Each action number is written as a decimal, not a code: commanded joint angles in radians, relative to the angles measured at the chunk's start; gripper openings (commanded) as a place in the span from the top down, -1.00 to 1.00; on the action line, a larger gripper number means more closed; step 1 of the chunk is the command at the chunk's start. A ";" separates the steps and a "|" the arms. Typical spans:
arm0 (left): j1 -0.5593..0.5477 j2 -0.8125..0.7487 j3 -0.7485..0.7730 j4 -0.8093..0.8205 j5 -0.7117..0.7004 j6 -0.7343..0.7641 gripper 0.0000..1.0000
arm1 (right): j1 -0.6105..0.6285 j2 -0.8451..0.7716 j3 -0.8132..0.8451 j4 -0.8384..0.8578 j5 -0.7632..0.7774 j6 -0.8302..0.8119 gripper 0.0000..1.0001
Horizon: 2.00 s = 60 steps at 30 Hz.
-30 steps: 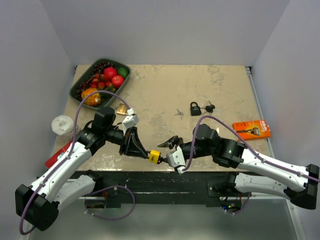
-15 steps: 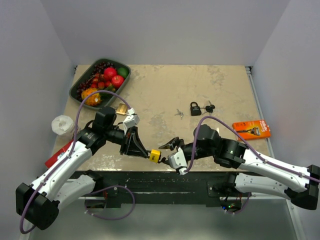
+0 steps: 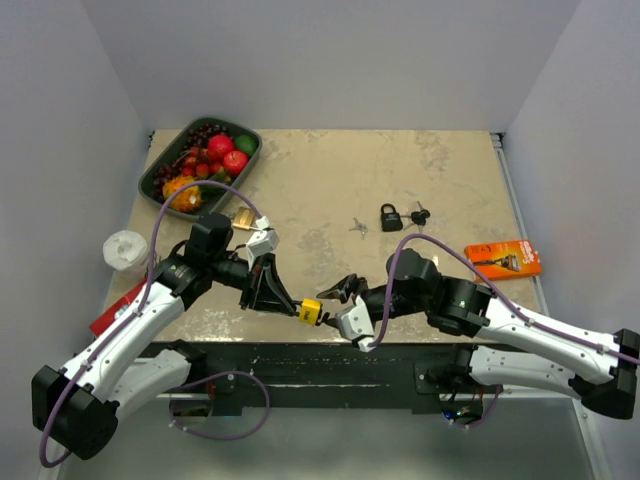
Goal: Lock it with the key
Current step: Adjust the lock.
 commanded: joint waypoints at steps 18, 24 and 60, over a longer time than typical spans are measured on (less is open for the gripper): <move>-0.038 0.012 -0.004 0.040 0.054 -0.012 1.00 | 0.004 0.059 0.040 0.151 0.002 -0.022 0.18; -0.047 0.015 -0.015 0.063 0.047 -0.035 1.00 | 0.004 0.067 0.058 0.169 -0.009 -0.005 0.19; -0.036 -0.007 -0.067 0.187 -0.051 -0.176 1.00 | -0.007 0.068 0.043 0.387 0.148 0.304 0.03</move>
